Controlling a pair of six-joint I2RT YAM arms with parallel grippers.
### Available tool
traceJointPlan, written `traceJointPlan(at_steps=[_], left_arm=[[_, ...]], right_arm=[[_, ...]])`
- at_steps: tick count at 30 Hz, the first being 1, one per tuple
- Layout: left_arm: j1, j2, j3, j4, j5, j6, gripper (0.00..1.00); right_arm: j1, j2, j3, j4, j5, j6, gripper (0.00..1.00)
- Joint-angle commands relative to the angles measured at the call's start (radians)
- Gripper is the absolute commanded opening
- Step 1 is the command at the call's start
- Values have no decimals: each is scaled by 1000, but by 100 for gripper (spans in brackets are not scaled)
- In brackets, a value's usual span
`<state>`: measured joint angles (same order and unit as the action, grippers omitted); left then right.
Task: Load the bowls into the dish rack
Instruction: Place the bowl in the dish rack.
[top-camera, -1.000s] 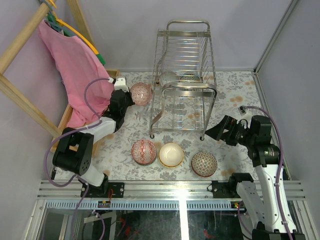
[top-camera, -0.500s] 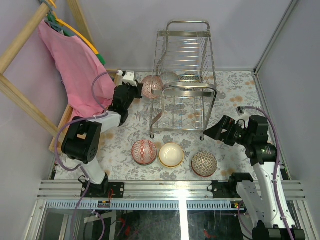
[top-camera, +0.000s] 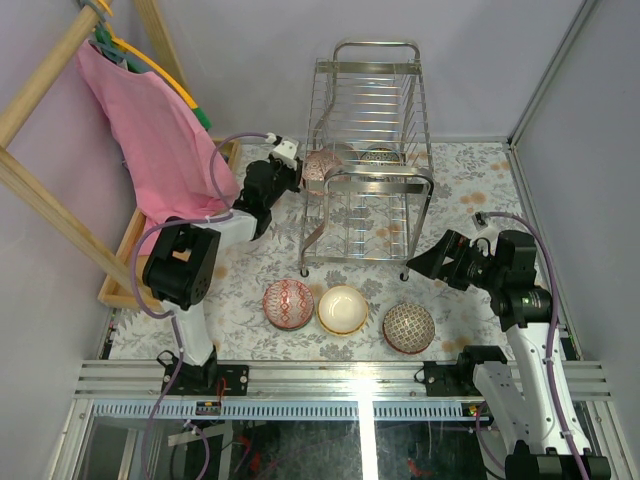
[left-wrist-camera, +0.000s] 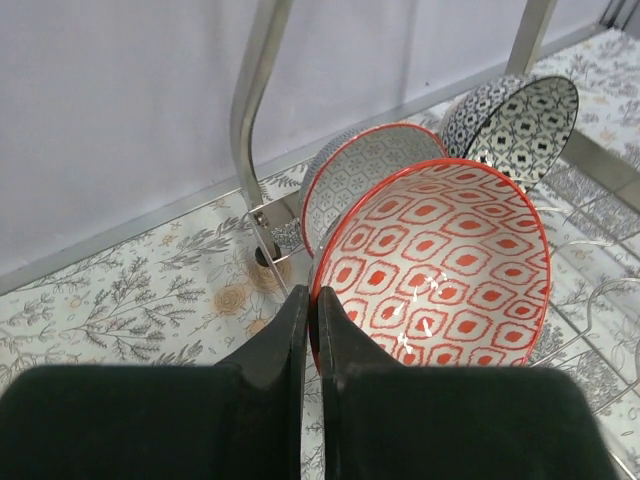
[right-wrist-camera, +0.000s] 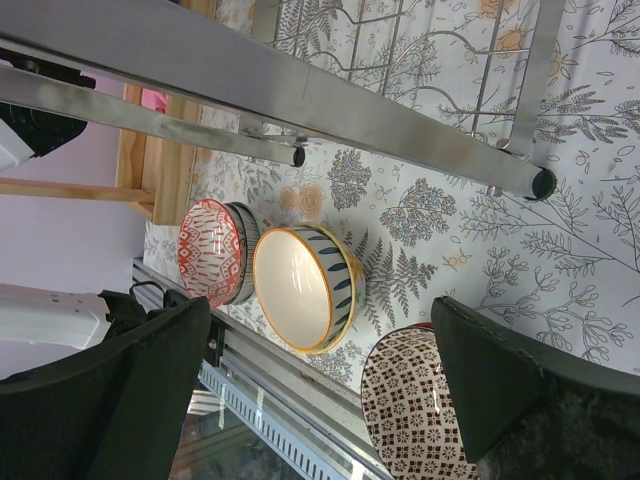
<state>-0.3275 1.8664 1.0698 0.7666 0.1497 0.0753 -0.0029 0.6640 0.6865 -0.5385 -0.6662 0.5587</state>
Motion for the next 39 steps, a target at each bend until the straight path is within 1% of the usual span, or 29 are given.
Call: traceJointPlan(at_steps=[1, 9, 12, 16, 26, 34, 39], left_arm=[[-22, 28, 81, 60, 64, 124, 0], [-44, 84, 129, 40, 62, 290, 0], [-65, 96, 119, 49, 26, 366, 0], [-93, 118, 98, 88, -17, 458, 0], [-104, 153, 97, 215, -81, 591, 0], [-104, 216, 135, 256, -88, 707, 0], [-103, 250, 129, 311, -91, 777, 0]], right_arm=[[-1, 3, -2, 34, -6, 6, 99], [0, 34, -23, 60, -3, -8, 99], [0, 52, -37, 86, -9, -9, 100], [0, 78, -59, 126, -21, -3, 99], [0, 105, -74, 158, -25, -5, 99], [0, 122, -70, 173, -23, -6, 100], [0, 143, -74, 197, -21, 1, 99]])
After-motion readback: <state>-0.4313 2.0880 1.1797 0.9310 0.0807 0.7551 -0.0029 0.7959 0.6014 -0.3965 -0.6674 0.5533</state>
